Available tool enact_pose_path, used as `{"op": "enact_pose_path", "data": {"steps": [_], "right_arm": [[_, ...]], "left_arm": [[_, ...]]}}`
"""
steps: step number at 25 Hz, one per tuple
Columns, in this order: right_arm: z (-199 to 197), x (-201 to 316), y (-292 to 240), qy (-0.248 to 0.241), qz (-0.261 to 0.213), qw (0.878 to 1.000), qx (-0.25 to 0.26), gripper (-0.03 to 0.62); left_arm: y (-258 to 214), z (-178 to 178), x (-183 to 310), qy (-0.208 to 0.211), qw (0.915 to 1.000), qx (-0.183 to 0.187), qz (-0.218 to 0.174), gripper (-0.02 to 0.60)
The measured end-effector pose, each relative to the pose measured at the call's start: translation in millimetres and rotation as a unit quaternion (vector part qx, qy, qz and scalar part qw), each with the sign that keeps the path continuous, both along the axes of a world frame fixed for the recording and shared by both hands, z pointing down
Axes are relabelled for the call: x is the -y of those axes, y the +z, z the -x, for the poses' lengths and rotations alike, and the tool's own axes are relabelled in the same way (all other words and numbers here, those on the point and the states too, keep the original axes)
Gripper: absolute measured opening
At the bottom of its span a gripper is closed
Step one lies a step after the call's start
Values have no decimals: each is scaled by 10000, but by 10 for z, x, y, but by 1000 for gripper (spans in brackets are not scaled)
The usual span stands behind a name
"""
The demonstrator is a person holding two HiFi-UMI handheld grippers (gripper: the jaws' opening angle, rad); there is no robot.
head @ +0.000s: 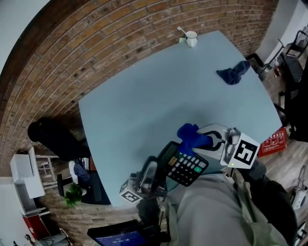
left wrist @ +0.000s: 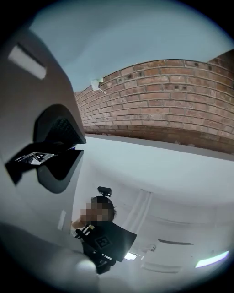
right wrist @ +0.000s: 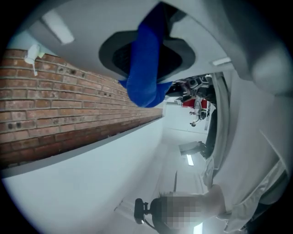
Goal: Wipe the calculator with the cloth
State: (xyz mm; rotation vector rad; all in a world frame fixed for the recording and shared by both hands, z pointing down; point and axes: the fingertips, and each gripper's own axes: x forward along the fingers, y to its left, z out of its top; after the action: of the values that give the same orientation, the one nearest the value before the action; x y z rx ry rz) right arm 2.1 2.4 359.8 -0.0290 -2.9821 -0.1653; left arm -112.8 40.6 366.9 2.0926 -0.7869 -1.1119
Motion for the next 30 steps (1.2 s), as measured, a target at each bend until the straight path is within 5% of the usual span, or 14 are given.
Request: {"op": "enact_pose_path", "data": {"steps": [5, 10, 13, 15, 18, 20, 23, 27, 30], "right_arm": [[246, 278, 54, 333, -466, 9982, -192, 91], [398, 272, 449, 375, -716, 9888, -1253, 92], [496, 243, 959, 416, -217, 9846, -1687, 92], [471, 417, 1267, 912, 545, 9827, -1516, 94], [379, 713, 1657, 1585, 1703, 9623, -1408, 95], [323, 854, 1850, 1874, 1617, 9532, -1737, 98], [253, 1017, 2014, 2217, 807, 9463, -2209, 103], [238, 1090, 2281, 2265, 908, 9339, -2611, 165], [119, 1104, 2361, 2289, 805, 9224, -3007, 218]], "left_arm": [[241, -178, 66, 263, 9976, 606, 211, 40], [666, -421, 239, 595, 9806, 1762, 618, 40], [1051, -476, 406, 774, 9735, 1878, 1052, 40], [1305, -478, 522, 900, 9686, 1925, 1292, 40], [1637, -455, 699, 1127, 9614, 1977, 1547, 40], [1812, -436, 820, 1210, 9567, 2049, 1676, 40], [1940, -307, 1009, 1030, 9526, 2178, 1859, 43], [1965, -54, 1144, 799, 9581, 2028, 1858, 46], [1815, 181, 1183, 334, 9614, 1996, 1862, 137]]}}
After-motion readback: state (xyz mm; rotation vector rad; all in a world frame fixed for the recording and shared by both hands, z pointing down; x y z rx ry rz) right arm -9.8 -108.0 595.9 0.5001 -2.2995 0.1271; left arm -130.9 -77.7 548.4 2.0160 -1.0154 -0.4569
